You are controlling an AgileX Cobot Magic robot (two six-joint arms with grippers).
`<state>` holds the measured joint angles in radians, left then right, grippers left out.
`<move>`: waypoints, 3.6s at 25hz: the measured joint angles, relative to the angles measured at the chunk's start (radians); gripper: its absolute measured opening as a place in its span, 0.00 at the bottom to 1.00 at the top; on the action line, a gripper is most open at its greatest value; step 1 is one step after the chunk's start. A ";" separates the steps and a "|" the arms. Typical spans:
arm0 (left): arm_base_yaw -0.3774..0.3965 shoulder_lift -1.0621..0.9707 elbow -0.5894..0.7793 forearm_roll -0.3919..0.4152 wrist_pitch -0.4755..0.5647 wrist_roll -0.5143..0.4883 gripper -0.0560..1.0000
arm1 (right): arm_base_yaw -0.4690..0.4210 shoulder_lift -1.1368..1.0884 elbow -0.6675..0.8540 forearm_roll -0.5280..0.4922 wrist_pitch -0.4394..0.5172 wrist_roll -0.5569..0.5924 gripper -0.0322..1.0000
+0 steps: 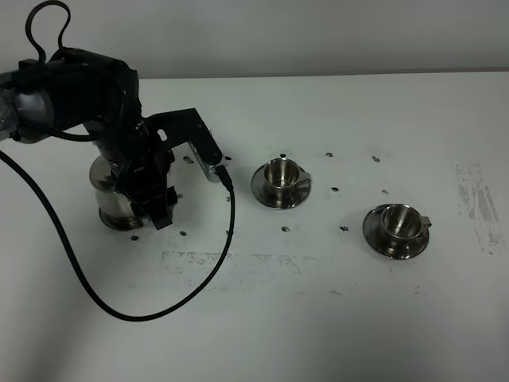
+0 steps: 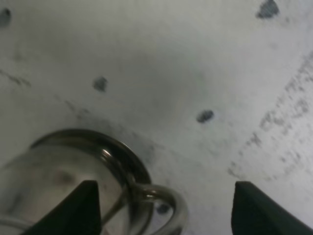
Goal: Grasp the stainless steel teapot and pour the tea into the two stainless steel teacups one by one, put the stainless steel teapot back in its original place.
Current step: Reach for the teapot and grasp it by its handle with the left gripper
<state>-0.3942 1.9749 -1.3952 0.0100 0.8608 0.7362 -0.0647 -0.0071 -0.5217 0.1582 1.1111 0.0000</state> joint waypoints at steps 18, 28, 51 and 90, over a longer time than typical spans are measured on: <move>-0.168 -0.154 0.044 0.150 0.032 -0.221 0.58 | 0.000 0.000 0.000 0.001 -0.001 0.000 0.41; -0.258 -0.279 0.312 0.387 -0.051 -0.752 0.58 | 0.000 0.000 0.000 0.001 -0.001 0.000 0.41; -0.222 -0.135 0.370 0.577 -0.337 -1.274 0.58 | 0.000 0.000 0.000 0.001 0.000 0.000 0.41; -0.149 -0.135 0.410 0.652 -0.169 -1.098 0.58 | 0.000 0.000 0.000 0.001 -0.001 0.000 0.41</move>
<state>-0.5433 1.8396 -0.9854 0.6623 0.6916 -0.3621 -0.0647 -0.0071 -0.5217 0.1590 1.1104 0.0000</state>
